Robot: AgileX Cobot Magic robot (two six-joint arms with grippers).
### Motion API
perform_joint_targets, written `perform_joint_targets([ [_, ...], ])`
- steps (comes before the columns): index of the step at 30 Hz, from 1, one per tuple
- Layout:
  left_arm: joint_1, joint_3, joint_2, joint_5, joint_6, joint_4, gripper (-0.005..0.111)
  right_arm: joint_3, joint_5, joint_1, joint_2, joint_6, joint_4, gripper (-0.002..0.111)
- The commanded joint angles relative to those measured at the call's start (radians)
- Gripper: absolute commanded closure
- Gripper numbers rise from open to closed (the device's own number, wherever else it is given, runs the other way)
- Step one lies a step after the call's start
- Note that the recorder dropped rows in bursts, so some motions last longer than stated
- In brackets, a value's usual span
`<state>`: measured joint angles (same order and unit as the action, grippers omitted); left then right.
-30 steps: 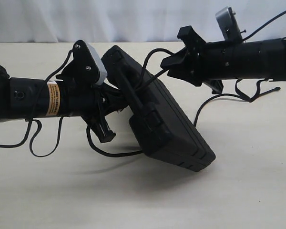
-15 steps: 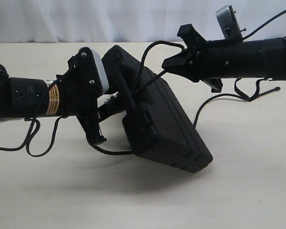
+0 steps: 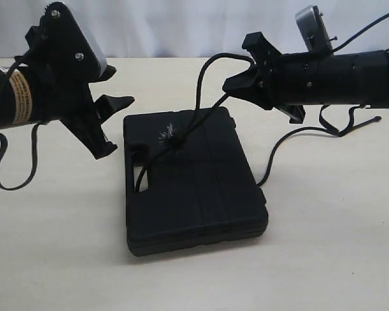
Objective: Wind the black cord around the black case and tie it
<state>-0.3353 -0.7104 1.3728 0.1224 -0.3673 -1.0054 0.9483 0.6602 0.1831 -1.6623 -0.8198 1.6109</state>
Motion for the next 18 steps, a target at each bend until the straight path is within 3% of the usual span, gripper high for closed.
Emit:
perform_joint_targets([
  [1,-0.002,0.008,0.007,0.067,-0.086,0.017,0.059,0.004,0.018,-0.007,0.006,-0.041,0.003,0.104],
  [6,-0.002,0.056,0.072,0.269,-0.102,0.013,0.059,0.004,0.029,-0.007,0.024,-0.105,0.0,0.104],
  [11,-0.002,0.058,0.182,0.328,-0.109,0.104,0.059,0.004,0.029,-0.007,0.048,-0.113,-0.007,0.104],
  [15,-0.002,0.058,0.271,0.493,-0.086,0.121,0.059,0.004,0.029,-0.007,0.055,-0.148,-0.016,0.104],
  [18,-0.002,0.058,0.325,0.534,-0.038,0.128,0.059,0.004,0.029,-0.007,0.055,-0.148,-0.035,0.104],
])
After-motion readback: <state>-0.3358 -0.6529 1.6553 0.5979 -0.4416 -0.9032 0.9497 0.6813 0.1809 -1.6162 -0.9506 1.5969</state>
